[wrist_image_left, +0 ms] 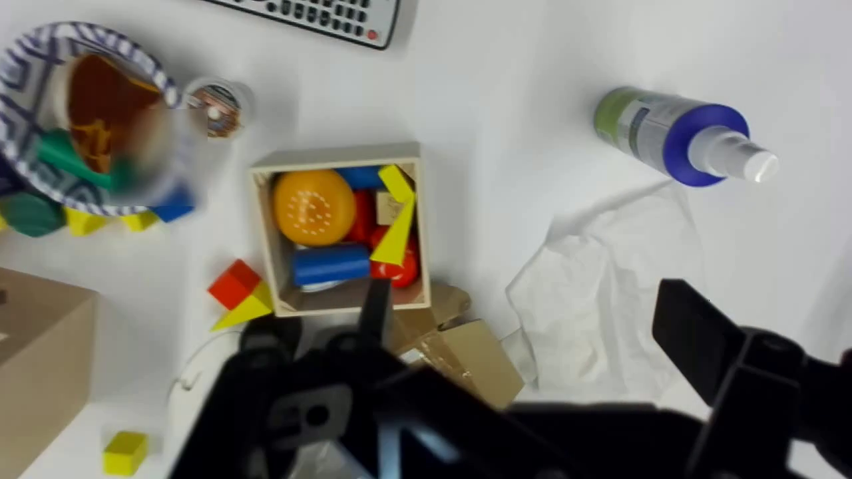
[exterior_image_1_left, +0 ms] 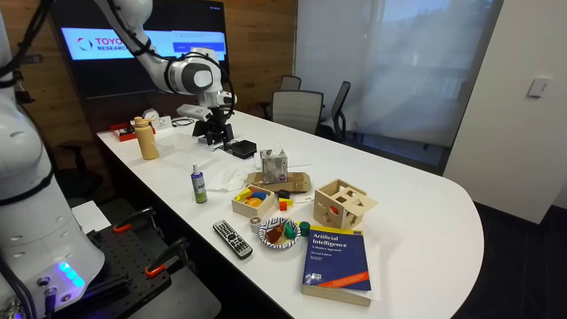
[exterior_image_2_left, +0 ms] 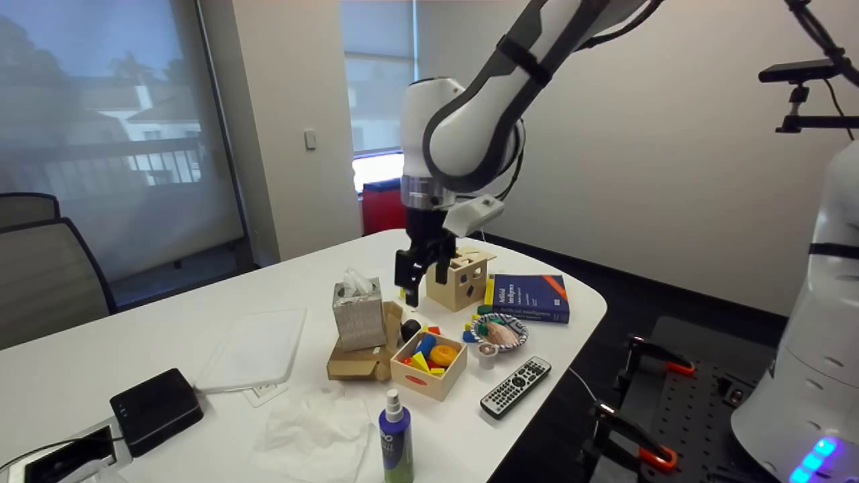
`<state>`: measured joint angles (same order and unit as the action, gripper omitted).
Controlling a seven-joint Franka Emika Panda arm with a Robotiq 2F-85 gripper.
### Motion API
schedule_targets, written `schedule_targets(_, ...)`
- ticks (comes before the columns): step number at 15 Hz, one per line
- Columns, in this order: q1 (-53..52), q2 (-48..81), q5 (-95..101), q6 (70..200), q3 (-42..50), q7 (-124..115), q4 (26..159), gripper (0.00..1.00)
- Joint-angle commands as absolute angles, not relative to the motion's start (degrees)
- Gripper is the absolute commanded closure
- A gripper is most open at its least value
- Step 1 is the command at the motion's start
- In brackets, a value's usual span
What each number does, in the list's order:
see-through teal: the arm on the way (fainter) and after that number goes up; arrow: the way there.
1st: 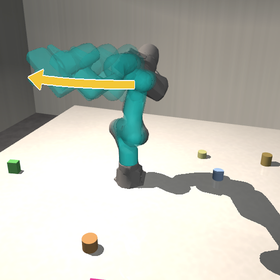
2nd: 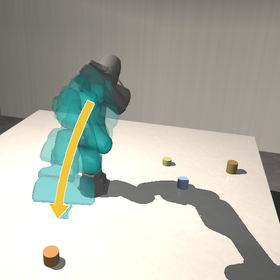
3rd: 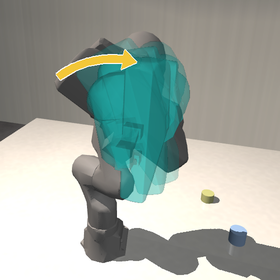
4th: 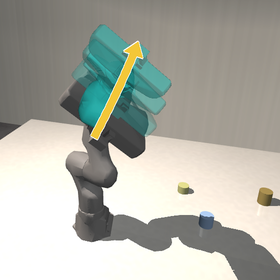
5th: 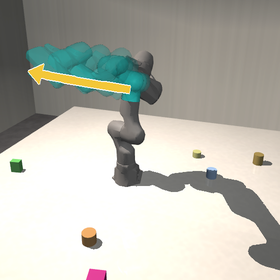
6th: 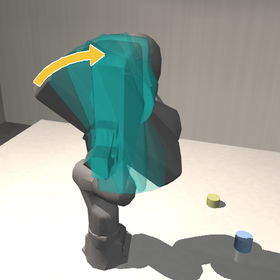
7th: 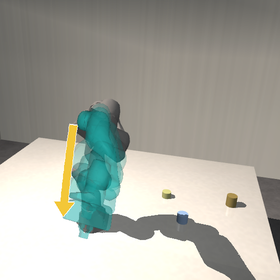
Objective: Move the small bottle to the right
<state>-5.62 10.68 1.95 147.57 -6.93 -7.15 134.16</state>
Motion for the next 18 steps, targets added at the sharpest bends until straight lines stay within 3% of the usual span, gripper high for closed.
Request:
schedule_targets(1, -7.6, 21.84, -1.62, 149.98, -8.51, -6.25, 125.77, 0.0)
schedule_targets(9, -12.2, 32.92, -4.98, 149.41, -10.25, -9.91, 117.2, 0.0)
schedule_targets(18, -21.69, 32.55, -8.53, 152.42, -6.48, -31.54, 121.36, 0.0)
